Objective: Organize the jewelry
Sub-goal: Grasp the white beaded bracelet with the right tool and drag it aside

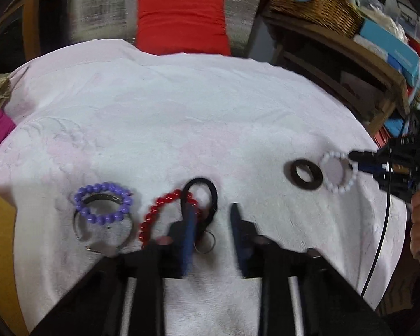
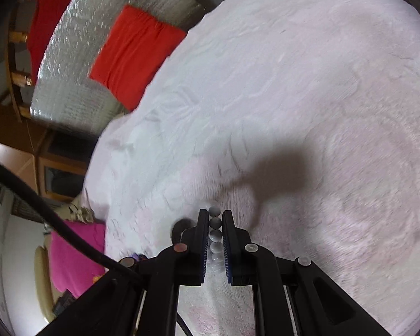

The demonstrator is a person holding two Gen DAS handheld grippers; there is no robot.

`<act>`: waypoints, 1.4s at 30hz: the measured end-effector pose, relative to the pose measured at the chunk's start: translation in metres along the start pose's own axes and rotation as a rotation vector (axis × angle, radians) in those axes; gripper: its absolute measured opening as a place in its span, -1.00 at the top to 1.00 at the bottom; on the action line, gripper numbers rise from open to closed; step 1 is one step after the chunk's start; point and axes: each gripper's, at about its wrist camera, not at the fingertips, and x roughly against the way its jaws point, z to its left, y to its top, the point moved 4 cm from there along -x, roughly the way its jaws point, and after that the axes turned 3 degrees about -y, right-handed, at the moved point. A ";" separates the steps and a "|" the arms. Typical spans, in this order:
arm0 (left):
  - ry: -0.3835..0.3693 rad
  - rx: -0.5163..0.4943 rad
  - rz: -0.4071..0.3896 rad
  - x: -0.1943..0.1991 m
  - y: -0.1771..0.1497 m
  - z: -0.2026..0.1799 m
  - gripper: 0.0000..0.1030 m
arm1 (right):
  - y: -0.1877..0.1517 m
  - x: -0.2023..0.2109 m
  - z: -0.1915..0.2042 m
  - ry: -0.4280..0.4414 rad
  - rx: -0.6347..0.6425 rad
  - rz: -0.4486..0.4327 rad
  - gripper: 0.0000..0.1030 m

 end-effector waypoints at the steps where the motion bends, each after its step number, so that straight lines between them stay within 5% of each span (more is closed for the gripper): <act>1: -0.008 -0.007 0.014 -0.003 -0.002 -0.002 0.79 | 0.001 0.001 -0.002 -0.001 -0.004 -0.005 0.79; 11: -0.135 0.054 -0.082 0.047 0.003 0.025 0.87 | -0.001 0.007 0.014 0.075 0.008 -0.032 0.79; 20: 0.015 0.095 -0.077 0.075 -0.014 0.078 0.85 | -0.027 0.008 0.061 0.200 0.074 -0.034 0.79; 24: 0.119 0.098 -0.035 0.076 -0.022 0.099 0.44 | -0.039 0.011 0.078 0.246 0.114 -0.025 0.79; 26: 0.165 0.099 -0.023 0.075 -0.026 0.104 0.39 | -0.044 0.011 0.083 0.269 0.123 -0.009 0.79; 32: 0.182 0.103 -0.007 0.069 -0.027 0.106 0.39 | -0.058 -0.007 0.090 0.301 0.128 0.090 0.79; 38: 0.210 0.060 0.027 0.054 -0.024 0.093 0.34 | -0.069 -0.029 0.081 0.274 0.114 0.209 0.79; 42: 0.220 0.091 0.067 0.045 -0.027 0.101 0.29 | -0.072 -0.043 0.065 0.164 0.125 0.274 0.79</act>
